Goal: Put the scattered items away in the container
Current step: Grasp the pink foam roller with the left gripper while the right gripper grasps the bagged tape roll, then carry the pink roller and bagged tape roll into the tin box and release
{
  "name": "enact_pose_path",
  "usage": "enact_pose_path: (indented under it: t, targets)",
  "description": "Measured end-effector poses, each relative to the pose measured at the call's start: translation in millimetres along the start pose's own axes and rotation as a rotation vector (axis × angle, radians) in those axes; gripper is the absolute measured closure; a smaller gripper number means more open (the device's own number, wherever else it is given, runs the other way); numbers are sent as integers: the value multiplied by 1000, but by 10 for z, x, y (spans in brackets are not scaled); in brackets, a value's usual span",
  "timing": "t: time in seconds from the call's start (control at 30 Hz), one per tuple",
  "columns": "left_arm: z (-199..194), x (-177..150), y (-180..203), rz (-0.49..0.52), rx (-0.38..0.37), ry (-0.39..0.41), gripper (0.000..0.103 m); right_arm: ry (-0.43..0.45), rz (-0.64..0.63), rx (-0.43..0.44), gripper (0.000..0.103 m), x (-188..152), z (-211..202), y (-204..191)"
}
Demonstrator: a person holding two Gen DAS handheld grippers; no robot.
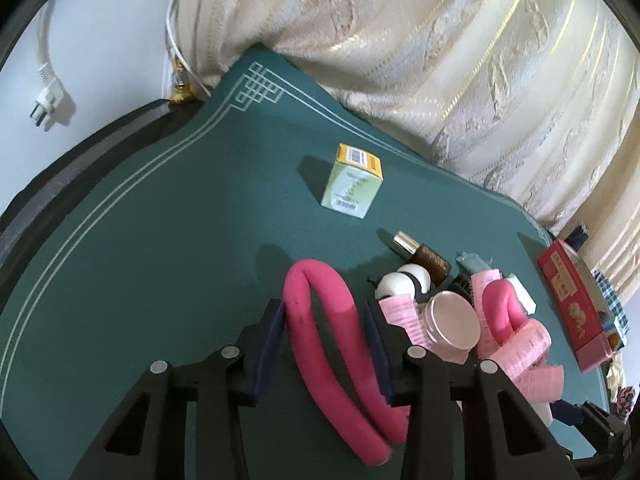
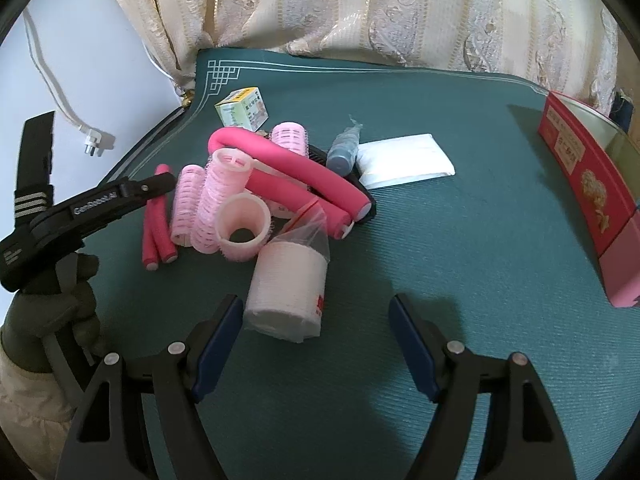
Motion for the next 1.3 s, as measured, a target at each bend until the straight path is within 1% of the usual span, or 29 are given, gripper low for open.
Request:
enact_pose_path:
  t: [0.1, 0.23, 0.4, 0.43, 0.47, 0.57, 0.77, 0.97, 1.1, 1.3]
  targets:
    - [-21, 19, -33, -21, -20, 6, 61, -10, 1, -14, 24, 3, 22, 15]
    - [-26, 15, -6, -18, -36, 7, 61, -6, 25, -29, 25, 58, 49, 61]
    - [16, -21, 9, -11, -42, -19, 61, -5, 42, -33, 34, 88, 89, 103]
    - [31, -25, 6, -13, -42, -27, 61, -4, 35, -37, 39, 80, 82, 95]
    - [50, -34, 5, -15, -43, -38, 61, -4, 26, -41, 47, 74, 78, 83]
    - [56, -35, -10, -27, -51, -42, 61, 4, 13, -32, 62, 65, 71, 50]
    - [-122, 32, -8, -43, -82, 22, 62, 38, 42, 6, 63, 48, 1, 77]
    - [-367, 125, 75, -34, -106, 70, 62, 82, 76, 16, 63, 67, -132, 138]
    - [-485, 154, 172, -14, -116, 82, 62, 109, 101, 15, 63, 99, -211, 202]
    - [-545, 101, 408, 22, -135, 76, 62, 148, 134, -7, 63, 121, -365, 364]
Point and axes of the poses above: each gripper's, at about its wrist camera, not at the fingertips, and z roughly the way its jaws point, y to its right, x to its top, the point moved 10 cm from there along z, roughly the way its jaws point, and after that the axes turned 12 degrees about -z, right-handed, at the moved point
